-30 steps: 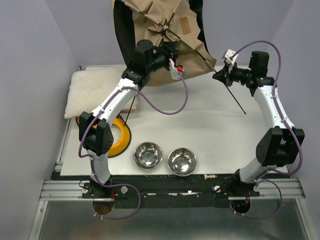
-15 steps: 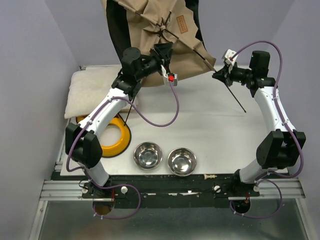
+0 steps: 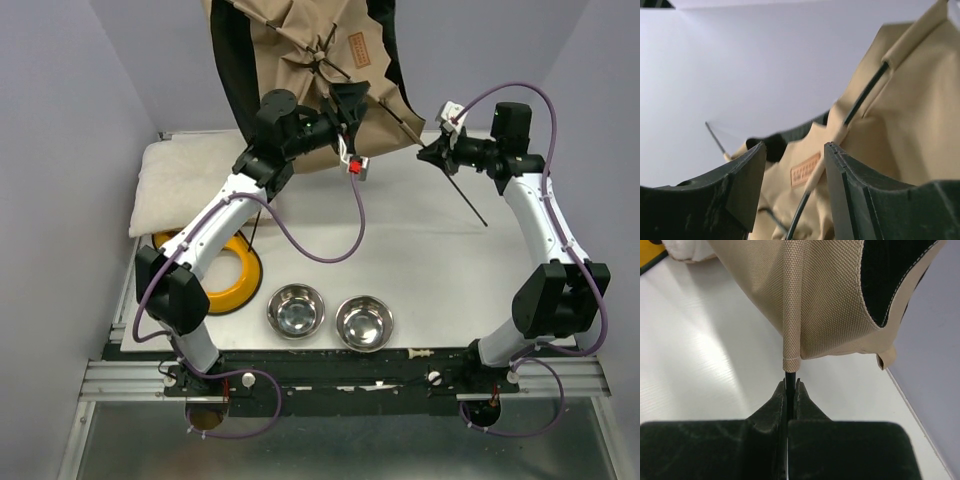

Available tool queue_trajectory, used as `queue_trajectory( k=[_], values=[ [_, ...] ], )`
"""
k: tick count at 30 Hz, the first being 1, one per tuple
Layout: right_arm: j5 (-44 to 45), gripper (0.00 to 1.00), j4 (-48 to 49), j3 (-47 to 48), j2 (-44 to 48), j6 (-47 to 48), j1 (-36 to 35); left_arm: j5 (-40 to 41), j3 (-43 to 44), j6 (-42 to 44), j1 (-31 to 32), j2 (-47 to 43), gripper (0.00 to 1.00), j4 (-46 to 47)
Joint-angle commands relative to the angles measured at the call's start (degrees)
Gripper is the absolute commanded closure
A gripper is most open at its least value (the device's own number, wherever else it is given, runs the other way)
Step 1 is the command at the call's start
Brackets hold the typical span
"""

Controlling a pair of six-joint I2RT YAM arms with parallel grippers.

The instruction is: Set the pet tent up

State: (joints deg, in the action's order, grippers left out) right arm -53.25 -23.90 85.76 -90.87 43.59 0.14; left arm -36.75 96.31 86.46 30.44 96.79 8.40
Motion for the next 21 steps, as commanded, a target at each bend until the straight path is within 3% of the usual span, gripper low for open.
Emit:
queue_trajectory(
  k=[1,6,9,11,13,21],
  values=[
    [-3.0,0.99,-0.8,1.8,2.9,0.5,-3.0,-3.1,2.3,7.7,4.0,2.9,0.35,-6.1],
    [-4.0,0.99,-1.3,1.4,4.6,-1.0,-4.4,0.9,5.6,15.7,6.7,6.6,0.42,-14.6],
    [-4.7,0.99,-2.2,0.2,6.4,-1.0,-5.4,3.3,8.8,16.9,7.3,8.8,0.53,-17.4],
    [-5.1,0.99,-2.3,-0.8,7.6,-1.0,-5.7,4.1,10.8,16.6,7.8,9.6,0.69,-18.8],
    [-5.5,0.99,-2.4,-1.5,8.5,-1.4,-5.9,5.0,12.0,16.4,8.1,10.0,1.00,-19.5],
    [-2.9,0.99,-4.6,-5.4,11.5,-0.5,-1.6,3.1,9.5,12.2,5.0,6.9,1.00,-20.0]
  ],
)
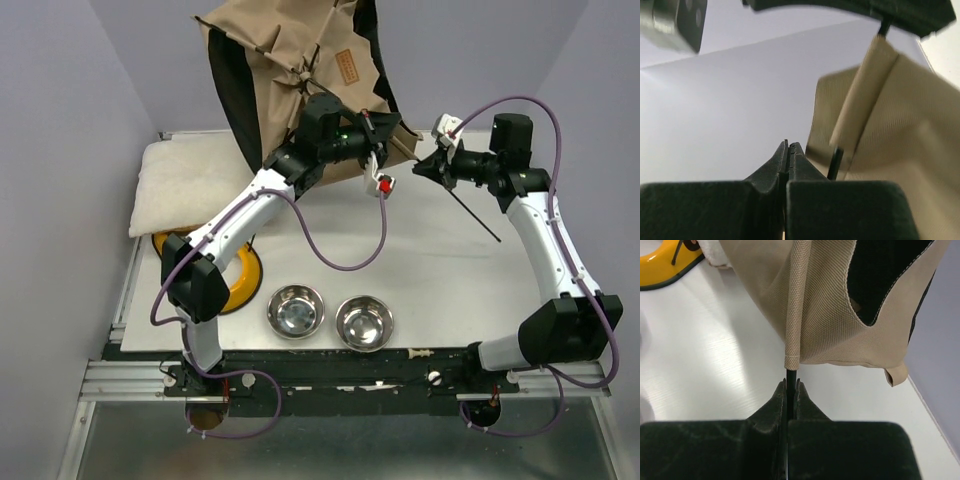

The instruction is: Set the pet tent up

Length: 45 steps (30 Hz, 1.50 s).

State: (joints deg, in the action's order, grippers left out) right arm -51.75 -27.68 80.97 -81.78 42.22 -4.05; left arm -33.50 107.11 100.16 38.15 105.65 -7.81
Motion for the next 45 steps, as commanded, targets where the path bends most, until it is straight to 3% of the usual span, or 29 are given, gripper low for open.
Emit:
queue_trajectory(
  k=[1,3,5,6,9,17,24,28,30,31,34,38,45],
  values=[
    [-5.6,0.99,-1.1,-0.6,2.3,0.9,3.6,-0.5,-2.3,-1.3,-3.2,-2.5,1.00,-3.7],
    [-5.3,0.99,-1.1,-0.4,2.1,0.2,3.6,-1.8,-5.4,-0.8,-3.7,-4.6,0.96,-2.8],
    [-6.2,0.99,-1.4,0.4,1.7,-0.9,3.6,-5.9,-10.3,-2.2,-3.6,-7.9,0.60,-0.2],
    [-7.2,0.99,-1.8,1.1,1.4,-0.9,3.7,-7.6,-12.1,-2.7,-3.4,-9.4,0.52,-1.5],
    [-9.0,0.99,-3.4,2.4,1.0,0.1,3.6,-6.2,-9.4,0.3,-2.0,-10.5,0.51,-13.6],
    [-10.7,0.99,-7.8,1.3,2.8,5.4,3.4,0.4,-5.8,-1.4,-1.8,-7.0,0.48,-11.7],
    [-10.1,0.99,-7.2,-0.1,4.0,5.0,1.9,0.8,-6.3,-1.7,-0.9,-6.2,0.60,-6.1],
    [-9.2,0.98,-4.1,-0.3,4.3,0.6,1.5,0.5,-5.2,-2.0,-0.6,-6.3,1.00,-9.2],
    [-7.6,0.65,-3.3,0.5,4.5,-1.2,1.5,1.7,-4.8,-1.7,-0.6,-6.4,1.00,-11.4],
    [-6.8,0.55,-3.5,0.9,5.0,-0.9,1.5,2.4,-4.8,-1.5,-0.7,-6.3,1.00,-12.1],
    [-6.8,0.41,-0.7,0.0,8.2,-3.3,1.5,2.8,-4.3,-1.7,-0.9,-6.1,1.00,-13.7],
    [-8.1,0.39,4.2,-1.0,11.9,-8.6,0.8,2.7,-4.5,-2.0,-0.9,-6.1,1.00,-13.7],
    [-1.8,0.54,2.6,3.8,7.8,-8.0,-6.3,2.6,-4.4,-2.3,-0.8,-5.8,1.00,-13.3]
  ],
)
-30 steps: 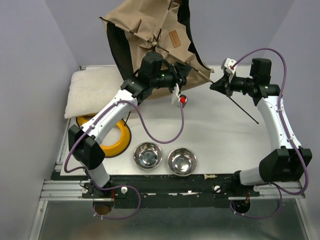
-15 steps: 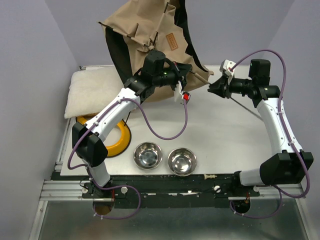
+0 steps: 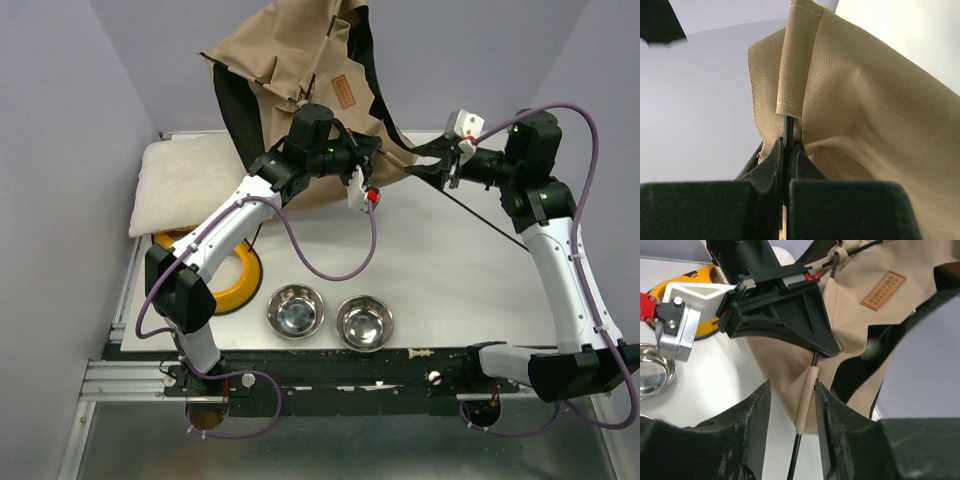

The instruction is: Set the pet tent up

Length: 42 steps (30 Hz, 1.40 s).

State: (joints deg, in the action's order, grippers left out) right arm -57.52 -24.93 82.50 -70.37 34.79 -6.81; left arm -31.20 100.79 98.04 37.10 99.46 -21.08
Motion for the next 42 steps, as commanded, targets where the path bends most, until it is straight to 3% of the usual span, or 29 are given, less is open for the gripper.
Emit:
queue_trajectory(
  k=[1,5,15,22,25,29,32,37,42],
  values=[
    [5.0,0.56,-0.5,2.8,-4.3,0.1,-4.4,0.4,2.0,-0.2,0.3,0.2,1.00,-0.2],
    [9.6,0.66,0.0,3.5,-6.9,1.4,-6.5,0.1,2.1,-0.7,0.3,-0.2,1.00,-0.2],
    [20.6,0.77,-1.8,2.0,-9.5,7.9,-7.3,-1.5,1.0,-3.6,-0.5,-1.8,1.00,2.4],
    [23.4,0.77,-1.5,-0.7,-8.6,8.5,-7.3,-2.9,-1.2,-4.6,-1.5,-3.7,1.00,4.2],
    [24.9,0.65,-0.8,-0.1,-9.0,7.3,-7.3,-3.0,-2.1,-3.8,-1.5,-4.3,1.00,4.6],
    [25.3,0.72,-0.8,1.1,-9.8,6.3,-7.3,-3.3,-2.0,-4.3,-1.5,-4.3,1.00,4.9],
    [26.0,0.88,-2.4,1.2,-9.9,7.5,-7.2,-3.6,-1.7,-6.2,-2.0,-4.3,1.00,5.5],
    [26.4,0.90,-4.7,-1.4,-8.6,10.2,-4.6,-5.3,-2.2,-12.5,-5.7,-5.5,1.00,8.9],
    [26.5,0.85,-5.7,-3.0,-8.3,12.1,-1.3,-9.8,-4.6,-18.1,-9.2,-7.8,1.00,12.6]
  ],
)
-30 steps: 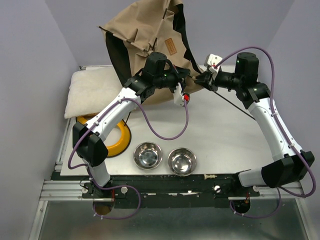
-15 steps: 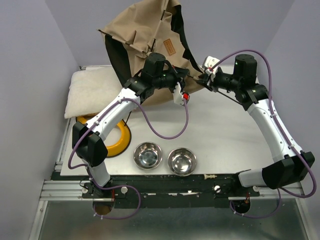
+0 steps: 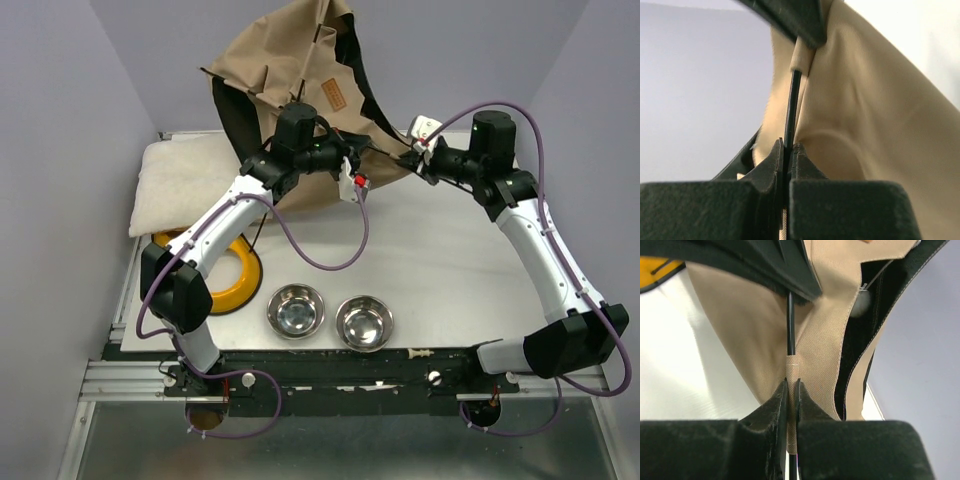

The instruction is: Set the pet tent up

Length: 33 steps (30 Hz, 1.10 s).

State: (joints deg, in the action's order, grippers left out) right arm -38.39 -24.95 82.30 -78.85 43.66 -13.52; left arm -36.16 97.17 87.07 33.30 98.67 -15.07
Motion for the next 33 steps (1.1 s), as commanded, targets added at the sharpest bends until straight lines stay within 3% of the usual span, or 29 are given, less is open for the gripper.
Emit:
queue_trajectory(
  k=[1,5,7,9,10,13,16,24,33],
  values=[
    [7.5,0.85,-5.8,-3.1,0.1,3.6,5.7,-5.1,-1.4,-7.0,-5.7,-7.4,1.00,6.7],
    [6.6,0.90,-6.7,-2.9,-0.6,4.2,5.8,-5.7,-2.2,-5.7,-5.9,-7.5,1.00,6.4],
    [4.2,0.99,-7.3,-1.6,-1.0,3.6,5.8,-5.6,-1.4,-5.4,-5.3,-7.1,1.00,5.6],
    [1.7,0.99,-7.8,-0.3,-1.2,3.5,5.9,-4.4,-1.5,-4.2,-4.0,-6.8,1.00,5.2],
    [0.7,0.99,-7.7,-0.1,-1.0,3.3,5.7,-3.8,-2.2,-3.7,-3.2,-6.8,0.98,5.8],
    [-1.7,0.99,-6.6,0.0,-0.2,2.7,5.3,-3.6,-4.0,-1.7,-1.1,-6.5,0.74,7.0],
    [-3.7,0.99,-6.6,-0.2,0.6,2.8,4.8,-2.2,-3.4,-1.2,1.1,-5.1,0.67,7.5],
    [-6.5,0.99,-7.1,-1.3,2.8,2.0,4.0,-0.6,-0.7,-1.3,4.8,-1.5,0.59,8.3],
    [-8.1,0.99,-6.3,-1.4,4.4,0.7,3.6,0.7,-0.3,1.3,8.8,0.4,0.59,7.2]
  ],
)
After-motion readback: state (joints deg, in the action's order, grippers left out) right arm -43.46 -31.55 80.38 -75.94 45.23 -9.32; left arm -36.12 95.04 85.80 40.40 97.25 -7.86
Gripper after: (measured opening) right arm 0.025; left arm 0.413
